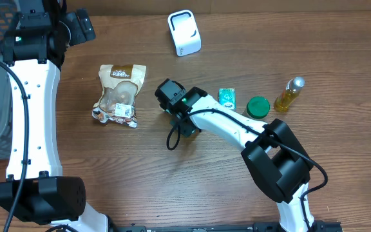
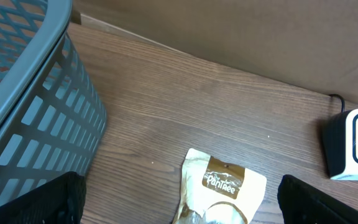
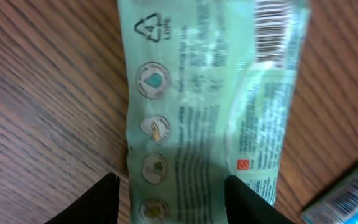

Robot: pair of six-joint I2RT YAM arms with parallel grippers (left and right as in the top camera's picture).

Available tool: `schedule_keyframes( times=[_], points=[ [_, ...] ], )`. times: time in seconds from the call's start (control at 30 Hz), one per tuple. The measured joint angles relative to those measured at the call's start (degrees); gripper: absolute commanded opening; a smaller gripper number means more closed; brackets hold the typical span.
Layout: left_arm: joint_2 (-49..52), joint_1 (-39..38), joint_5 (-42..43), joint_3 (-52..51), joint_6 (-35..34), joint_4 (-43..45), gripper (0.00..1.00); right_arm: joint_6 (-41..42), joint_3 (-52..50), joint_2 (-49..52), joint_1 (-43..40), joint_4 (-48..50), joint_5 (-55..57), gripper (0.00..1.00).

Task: Scan the item barcode

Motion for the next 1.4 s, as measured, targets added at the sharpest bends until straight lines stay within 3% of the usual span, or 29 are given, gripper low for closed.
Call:
schedule_keyframes(
  times=[0.33,0.4,0.5,0.63,0.77,0.9,1.17,1.4],
  points=[
    [0.00,0.00,0.00,0.00,0.02,0.00,1.00,-0.66,-5.29,-1.64,0.09,6.62,-0.20,0.49],
    [0.00,0.00,0.00,0.00,0.00,0.00,0.99,-0.70,-6.80,-2.32,0.09,8.50,0.00,0.41],
    [0.00,0.00,0.00,0.00,0.00,0.00,1.00,-0.85,-7.74,-2.80,0.04,9.51,0.74,0.37],
    [0.00,0.00,0.00,0.00,0.00,0.00,1.00,-0.94,-7.74,-2.80,0.04,9.55,1.09,0.20],
    [0.00,0.00,0.00,0.00,0.00,0.00,1.00,-1.07,-7.74,-3.04,0.04,8.90,1.09,0.18],
    [0.00,0.00,0.00,0.00,0.00,0.00,1.00,-0.90,-7.74,-3.13,0.04,8.55,1.16,0.04],
    [0.00,0.00,-0.02,0.00,0.00,0.00,0.99,1.09,-6.25,-3.23,0.00,6.05,-0.37,0.04],
    [0.00,0.00,0.00,0.00,0.00,0.00,1.00,1.79,-2.03,-5.66,-1.57,2.14,-12.00,0.03]
  ],
)
